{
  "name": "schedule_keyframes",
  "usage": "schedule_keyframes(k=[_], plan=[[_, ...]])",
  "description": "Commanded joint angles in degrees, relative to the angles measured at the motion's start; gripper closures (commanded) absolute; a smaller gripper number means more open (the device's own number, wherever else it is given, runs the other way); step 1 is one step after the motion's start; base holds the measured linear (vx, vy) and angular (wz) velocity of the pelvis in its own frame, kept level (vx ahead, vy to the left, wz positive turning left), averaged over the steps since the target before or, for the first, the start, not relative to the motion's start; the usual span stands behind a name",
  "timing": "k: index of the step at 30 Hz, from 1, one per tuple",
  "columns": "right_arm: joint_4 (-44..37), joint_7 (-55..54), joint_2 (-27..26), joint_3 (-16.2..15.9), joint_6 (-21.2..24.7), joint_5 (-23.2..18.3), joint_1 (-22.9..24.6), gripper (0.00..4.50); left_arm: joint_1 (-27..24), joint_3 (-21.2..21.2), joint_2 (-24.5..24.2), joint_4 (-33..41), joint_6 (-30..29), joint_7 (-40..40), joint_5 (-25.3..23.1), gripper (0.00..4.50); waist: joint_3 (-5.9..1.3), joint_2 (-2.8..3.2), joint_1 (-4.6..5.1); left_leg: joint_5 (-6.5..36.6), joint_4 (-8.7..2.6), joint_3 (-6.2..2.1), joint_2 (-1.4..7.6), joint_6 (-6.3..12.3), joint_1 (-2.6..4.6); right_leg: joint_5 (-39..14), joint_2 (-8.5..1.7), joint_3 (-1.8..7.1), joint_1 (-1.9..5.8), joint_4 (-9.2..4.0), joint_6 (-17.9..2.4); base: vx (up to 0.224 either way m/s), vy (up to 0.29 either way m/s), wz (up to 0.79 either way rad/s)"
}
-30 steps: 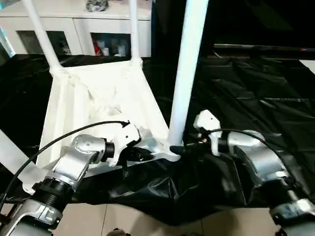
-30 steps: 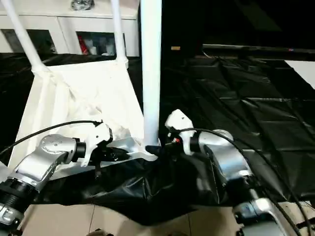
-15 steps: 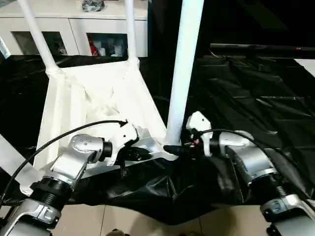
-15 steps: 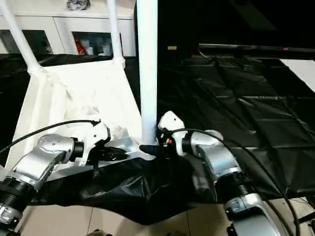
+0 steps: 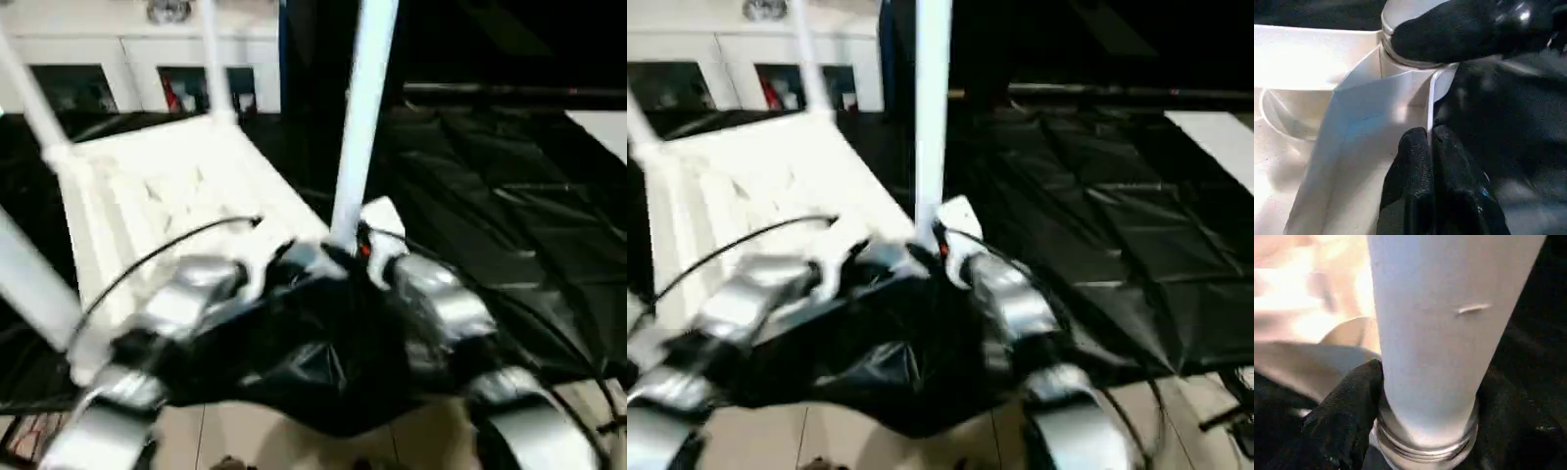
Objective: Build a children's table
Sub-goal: Rotate leg to tighten
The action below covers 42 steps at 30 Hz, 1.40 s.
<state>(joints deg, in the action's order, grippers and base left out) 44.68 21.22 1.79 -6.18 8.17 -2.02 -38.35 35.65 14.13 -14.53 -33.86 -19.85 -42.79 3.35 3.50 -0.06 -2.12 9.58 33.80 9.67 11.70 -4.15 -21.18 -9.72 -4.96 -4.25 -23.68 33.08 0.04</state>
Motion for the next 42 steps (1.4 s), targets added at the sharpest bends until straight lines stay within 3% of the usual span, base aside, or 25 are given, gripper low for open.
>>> schedule_keyframes(k=[1, 3, 4, 6, 7, 9, 15, 19, 21, 24, 26, 27, 32, 33, 34, 37, 39, 42], plan=[[2.7, -0.06, -3.44, -1.96, -1.34, 0.7, -0.41, 1.78, 3.54, -2.64, 2.06, -1.63, 2.52, 7.24, -0.88, 4.5, -3.6, 0.24, 0.17, 27.69, -4.75, -0.91, 0.62, -1.98, 1.74, -30.6, -2.94, 1.04, 1.77, -5.48, -6.08, 0.0, 0.0, 0.0], [2.74, 1.47, -4.45, -0.73, -1.57, -1.01, -0.6, 1.22, 3.83, -2.14, 2.68, -2.1, 3.69, 7.25, -1.28, 4.5, -3.47, -0.06, -0.06, 27.1, -4.9, -0.68, 0.56, -1.01, 1.39, -28.61, -2.98, 1.38, 1.88, -5.23, -6.81, 0.0, 0.0, 0.0], [2.14, 2.98, -4.73, 0.06, -1.3, -2.18, -0.64, 1.09, 3.74, -1.41, 2.58, -1.94, 5.01, 6.17, -1.72, 4.5, -3.61, -0.12, -0.12, 25.93, -5.09, -0.75, 0.66, -0.71, 1.07, -27.02, -3.07, 1.62, 2.21, -4.84, -7.29, 0.0, 0.0, 0.0], [1.74, 3.69, -4.24, -0.36, -2.55, -1.57, -0.64, 1.09, 3.3, -1.24, 2.32, -1.33, 5.67, 4.96, -1.64, 4.5, -3.71, -0.11, -0.31, 25.1, -5.04, -0.56, 0.76, -0.28, 1.18, -24.62, -3.11, 1.97, 1.98, -4.61, -8.28, 0.0, 0.0, 0.0], [1.74, 3.69, -4.24, -0.36, -2.55, -1.57, -0.64, 0.81, 3.3, -1.24, 2.32, -1.33, 5.67, 4.96, -1.64, 4.5, -3.68, -0.16, -0.31, 24.38, -5.1, -0.53, 0.69, -0.19, 0.88, -24.1, -3.12, 1.99, 2.24, -4.39, -8.55, 0.0, 0.0, 0.0], [1.48, 5.15, -2.82, -0.62, -3.75, -1.32, -0.67, 0.68, 2.3, -0.77, 1.27, -0.07, 6.88, 2.16, -1.28, 4.5, -3.8, -0.2, -0.39, 22.84, -5.13, -0.54, 0.75, 0.03, 0.61, -23.06, -3.26, 2.08, 2.52, -4.14, -8.77, 0.0, 0.0, 0.0], [-0.44, 12.26, 3.1, -1.56, -6.03, 0.0, -0.6, 0.63, -0.51, 0.17, -1.9, 2.6, 9.79, -5.6, -0.49, 4.5, -4.14, -0.33, -0.98, 17.99, -4.6, 0.16, 0.83, 1.42, 0.71, -19.06, -3.14, 2.5, 2.41, -3.65, -10.84, 0.0, 0.0, 0.0], [-4.67, 26.52, 10.44, -4.51, -7.19, 0.15, 1.34, 0.63, -4.03, 2.19, -6.58, 7.21, 10.82, -17.34, 2.24, 4.5, -4.24, -0.42, -1.77, 15.35, -4.32, 0.28, 1.03, 2.35, 0.46, -15.16, -3.11, 2.63, 2.58, -2.84, -12.05, 0.033, -0.011, 0.02], [-5.39, 29.59, 11.76, -4.79, -7.08, -0.52, 1.62, 0.63, -4.75, 2.78, -7.94, 8.1, 11.14, -19.88, 2.58, 4.5, -4.68, -0.41, -2.25, 11.31, -3.88, 0.61, 1.04, 3.42, 0.49, -7.61, -2.81, 2.63, 2.79, -1.78, -14.34, 0.067, -0.014, 0.03], [-6.54, 34.54, 13.52, -5.53, -6.68, -1.86, 1.92, 0.63, -5.62, 3.13, -9.66, 9.2, 11.79, -23.5, 3.2, 4.5, -4.83, -0.44, -3.13, 7.74, -3.62, 0.75, 1.11, 4.85, 0.37, -3.06, -2.71, 2.47, 3.07, -1.03, -15.68, 0.0, 0.0, 0.0], [-7.01, 36.36, 14.13, -5.87, -6.5, -2.17, 2.07, 0.63, -5.92, 3.13, -10.18, 9.64, 11.9, -24.96, 3.51, 4.5, -4.69, -0.37, -3.27, 8.08, -3.66, 0.83, 1.24, 5.08, 0.36, -3.6, -2.69, 2.44, 2.95, -1.12, -15.87, 0.0, 0.0, 0.0], [-7.46, 37.99, 14.63, -6.09, -6.12, -2.45, 2.2, 0.63, -6.24, 3.13, -10.74, 10.24, 11.76, -26.43, 3.78, 4.5, -4.48, -0.29, -3.37, 10.76, -3.87, 0.79, 1.32, 4.08, 0.49, -7.59, -2.78, 2.43, 2.85, -1.55, -15.31, 0.0, 0.0, 0.0], [-9.3, 43.99, 16.08, -7.09, -4.96, -3.38, 2.9, 0.63, -6.69, 3.01, -12.71, 11.61, 11.56, -30.96, 5.13, 4.5, -4.17, -0.37, -3.43, 15.14, -4.22, 0.66, 1.37, 1.76, 0.61, -14.95, -2.89, 2.51, 2.64, -2.26, -12.8, 0.0, 0.0, 0.0], [-9.63, 44.61, 16.13, -7.21, -4.65, -3.47, 3.07, 0.81, -6.73, 2.97, -12.95, 11.72, 11.59, -31.56, 5.4, 4.5, -4.07, -0.63, -3.5, 15.78, -4.24, 0.65, 1.4, 1.48, 0.64, -16.42, -2.94, 2.56, 2.52, -2.32, -12.32, 0.0, 0.0, 0.0], [-10.06, 45.21, 16.04, -7.26, -4.07, -3.79, 3.25, 0.99, -6.72, 2.76, -13.16, 11.78, 11.57, -32.06, 5.51, 4.5, -4.01, -0.48, -3.44, 16.47, -4.35, 0.58, 1.43, 1.11, 0.68, -17.84, -2.91, 2.58, 2.38, -2.44, -11.88, 0.0, 0.0, 0.0], [-10.09, 45.4, 15.98, -7.55, -4.22, -3.63, 3.38, 0.99, -6.67, 2.63, -13.21, 11.71, 11.6, -32.21, 5.39, 4.5, -4.06, -0.66, -3.45, 16.68, -4.36, 0.51, 1.43, 0.45, 0.69, -17.86, -2.92, 2.61, 2.34, -2.38, -11.49, 0.0, 0.0, 0.0], [-10.29, 45.44, 15.85, -7.6, -4.07, -3.72, 3.52, 1.4, -6.7, 2.51, -13.24, 11.75, 11.59, -32.25, 5.29, 4.5, -4.12, -0.66, -3.46, 16.1, -4.35, 0.49, 1.39, 0.39, 0.63, -17.27, -2.94, 2.61, 2.42, -2.3, -11.54, 0.0, 0.0, 0.0], [-11.25, 45.26, 15.62, -7.52, -3.32, -4.09, 4.0, 1.47, -6.98, 2.29, -13.37, 12.34, 11.23, -32.36, 5.33, 4.5, -4.21, -0.73, -3.48, 15.32, -4.27, 0.52, 1.36, 0.64, 0.52, -15.86, -2.9, 2.6, 2.55, -2.16, -11.72, 0.0, 0.0, 0.0]])
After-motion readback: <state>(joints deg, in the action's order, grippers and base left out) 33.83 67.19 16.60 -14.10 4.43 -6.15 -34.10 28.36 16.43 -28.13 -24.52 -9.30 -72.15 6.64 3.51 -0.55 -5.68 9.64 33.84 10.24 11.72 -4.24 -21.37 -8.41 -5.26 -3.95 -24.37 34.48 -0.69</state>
